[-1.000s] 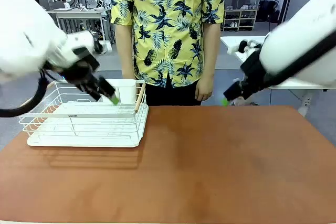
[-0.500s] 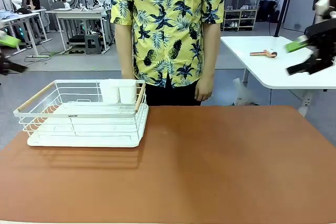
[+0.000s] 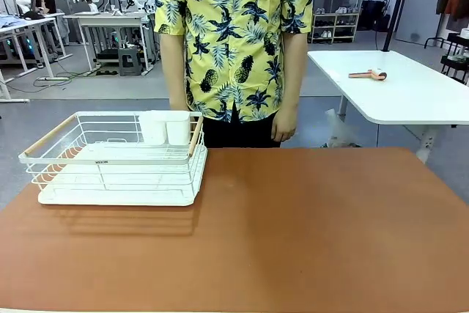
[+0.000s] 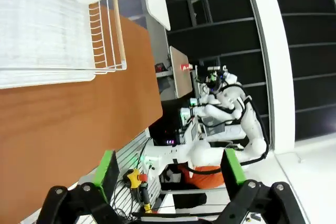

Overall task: Clean the table.
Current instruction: Pick up the Lint Roller when the human hands it over.

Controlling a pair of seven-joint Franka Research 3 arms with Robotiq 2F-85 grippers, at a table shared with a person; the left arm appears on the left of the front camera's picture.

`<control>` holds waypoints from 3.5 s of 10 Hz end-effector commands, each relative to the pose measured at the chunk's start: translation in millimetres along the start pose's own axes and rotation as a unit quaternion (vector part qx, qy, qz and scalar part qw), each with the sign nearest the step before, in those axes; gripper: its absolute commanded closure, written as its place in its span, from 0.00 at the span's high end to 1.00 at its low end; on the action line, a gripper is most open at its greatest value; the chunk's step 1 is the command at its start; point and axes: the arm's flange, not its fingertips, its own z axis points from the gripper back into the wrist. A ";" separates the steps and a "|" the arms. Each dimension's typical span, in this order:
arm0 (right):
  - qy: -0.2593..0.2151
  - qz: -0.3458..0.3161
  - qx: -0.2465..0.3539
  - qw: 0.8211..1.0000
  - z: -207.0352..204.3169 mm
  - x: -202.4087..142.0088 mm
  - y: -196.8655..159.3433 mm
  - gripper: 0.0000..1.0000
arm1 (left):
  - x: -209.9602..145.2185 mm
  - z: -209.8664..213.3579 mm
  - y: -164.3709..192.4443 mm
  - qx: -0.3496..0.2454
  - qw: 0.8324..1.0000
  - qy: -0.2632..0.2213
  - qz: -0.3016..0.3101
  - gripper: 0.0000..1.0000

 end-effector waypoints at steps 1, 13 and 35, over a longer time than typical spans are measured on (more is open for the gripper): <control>-0.032 0.022 0.000 0.999 17.7 -3.0 3.3 1.00 | 0.5 11.6 -4.0 -0.004 1.000 -0.011 0.001 1.00; -0.045 0.011 -0.010 0.999 33.9 -6.1 -2.1 1.00 | -6.1 23.4 4.5 -0.001 0.999 -0.038 0.013 1.00; -0.045 0.011 -0.010 0.999 33.9 -6.1 -2.1 1.00 | -6.1 23.4 4.5 -0.001 0.999 -0.038 0.013 1.00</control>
